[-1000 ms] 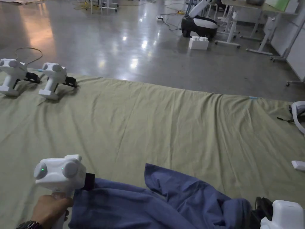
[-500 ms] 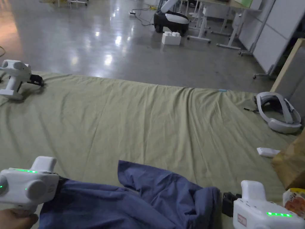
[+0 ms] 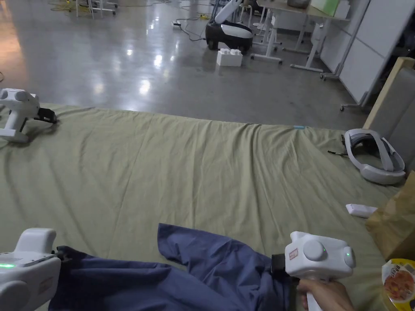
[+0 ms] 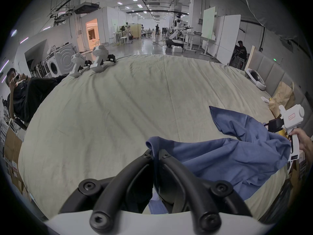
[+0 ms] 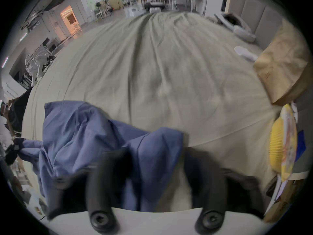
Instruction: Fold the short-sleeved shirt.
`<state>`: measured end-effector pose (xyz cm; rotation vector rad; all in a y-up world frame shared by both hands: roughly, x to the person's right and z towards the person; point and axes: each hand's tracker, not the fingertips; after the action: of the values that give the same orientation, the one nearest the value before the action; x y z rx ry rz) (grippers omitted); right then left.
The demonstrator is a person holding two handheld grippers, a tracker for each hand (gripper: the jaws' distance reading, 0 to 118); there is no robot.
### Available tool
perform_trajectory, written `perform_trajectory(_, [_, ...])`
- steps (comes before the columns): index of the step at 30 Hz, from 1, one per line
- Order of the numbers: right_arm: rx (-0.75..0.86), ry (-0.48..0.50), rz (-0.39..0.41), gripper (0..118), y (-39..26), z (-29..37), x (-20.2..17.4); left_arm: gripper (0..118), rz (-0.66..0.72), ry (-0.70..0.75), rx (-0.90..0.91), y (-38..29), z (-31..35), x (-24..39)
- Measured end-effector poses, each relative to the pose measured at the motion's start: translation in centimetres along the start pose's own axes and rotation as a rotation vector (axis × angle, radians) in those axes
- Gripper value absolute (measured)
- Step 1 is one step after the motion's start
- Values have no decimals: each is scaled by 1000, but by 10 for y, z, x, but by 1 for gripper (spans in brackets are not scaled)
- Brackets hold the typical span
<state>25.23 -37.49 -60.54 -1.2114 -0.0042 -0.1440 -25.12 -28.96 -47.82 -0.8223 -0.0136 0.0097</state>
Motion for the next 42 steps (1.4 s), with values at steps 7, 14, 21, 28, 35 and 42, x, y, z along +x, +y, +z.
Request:
perform_trajectory(7, [150, 12, 34, 10, -14, 31, -12, 6, 21, -7, 24, 2, 4, -2])
perform_trajectory(14, [424, 51, 68, 9, -12, 115, -20, 6, 8, -41, 162, 37, 44, 1])
perform_trajectory(21, [686, 19, 155, 9, -7, 203, -32, 6, 0, -51, 290, 74, 92, -2])
perform_trajectory(28, [840, -31, 200, 9, 11, 269, -45, 6, 19, -38, 394, 124, 114, -36])
perform_trajectory(35, [928, -41, 165, 9, 52, 325, -51, 6, 32, -15, 468, 181, 138, -59])
perform_trajectory(42, [991, -85, 191, 9, 86, 361, -70, 6, 54, 17, 527, 237, 148, -80])
